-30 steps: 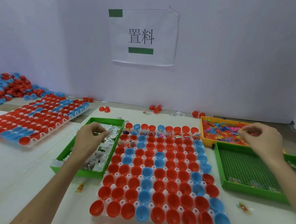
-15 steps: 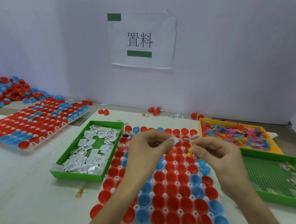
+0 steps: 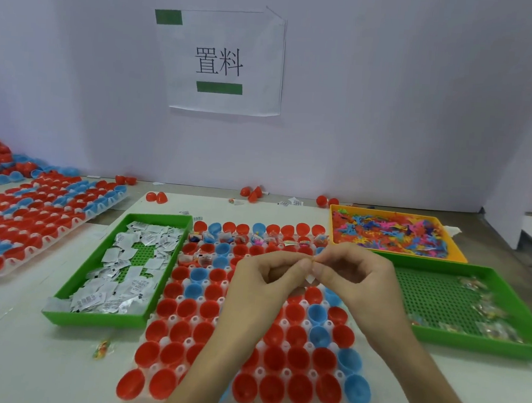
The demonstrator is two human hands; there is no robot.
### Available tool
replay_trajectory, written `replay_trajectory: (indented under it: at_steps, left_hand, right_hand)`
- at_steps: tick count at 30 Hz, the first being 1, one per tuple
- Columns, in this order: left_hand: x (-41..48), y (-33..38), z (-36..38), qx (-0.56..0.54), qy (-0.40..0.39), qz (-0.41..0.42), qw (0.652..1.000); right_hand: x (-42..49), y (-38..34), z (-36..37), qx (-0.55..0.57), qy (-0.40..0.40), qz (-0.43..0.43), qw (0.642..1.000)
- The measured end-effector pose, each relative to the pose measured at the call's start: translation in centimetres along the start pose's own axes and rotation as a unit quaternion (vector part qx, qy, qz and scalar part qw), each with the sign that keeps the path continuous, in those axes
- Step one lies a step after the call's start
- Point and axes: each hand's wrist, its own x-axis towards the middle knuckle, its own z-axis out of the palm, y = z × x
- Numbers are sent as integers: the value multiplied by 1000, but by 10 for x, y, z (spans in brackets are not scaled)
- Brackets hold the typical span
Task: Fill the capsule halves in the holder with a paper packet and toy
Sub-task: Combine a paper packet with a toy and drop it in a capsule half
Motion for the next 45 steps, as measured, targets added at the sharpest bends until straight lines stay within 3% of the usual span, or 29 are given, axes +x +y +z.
replay_trajectory:
  at_steps: [5, 8, 11, 14, 16, 21, 27, 30, 33, 35, 38, 45]
  left_hand:
    - [-1, -1, 4, -35, 21, 5, 999]
    - [-1, -3, -4, -71, 29, -17, 997]
    - [-2, -3, -17, -92, 36, -18, 995]
    - [-1, -2, -24, -96, 50, -16, 994]
    - [-2, -4, -25, -96, 58, -16, 994]
    - [-4, -5, -24, -113, 46, -34, 992]
    - [-4, 3, -27, -111, 61, -33, 991]
    - [-6, 3, -26, -117, 53, -42, 991]
    - [-9, 1, -23, -113, 35, -42, 992]
    - [-12, 1, -19, -95, 14, -32, 995]
    - [-16, -1, -11, -63, -8, -7, 998]
    - [-24, -9, -4, -9, 14, 65, 998]
  right_hand:
    - [4, -1, -10, -22, -28, -3, 999]
    - [14, 0, -37, -43, 30, 11, 999]
    - [21, 15, -77, -210, 70, 47, 974]
    - [18, 34, -106, -391, -49, 156, 906]
    - [15, 40, -112, -425, -129, 205, 872]
    - [15, 38, -108, -405, -187, 219, 868]
    - [17, 38, -106, -403, -188, 227, 866]
    - [17, 35, -106, -413, -140, 193, 879]
    - [17, 27, -98, -402, -53, 104, 908]
    - [16, 16, -83, -323, -16, 62, 944]
    - [12, 0, -52, -138, -41, 42, 989]
    - [-2, -1, -12, 12, -111, 45, 993]
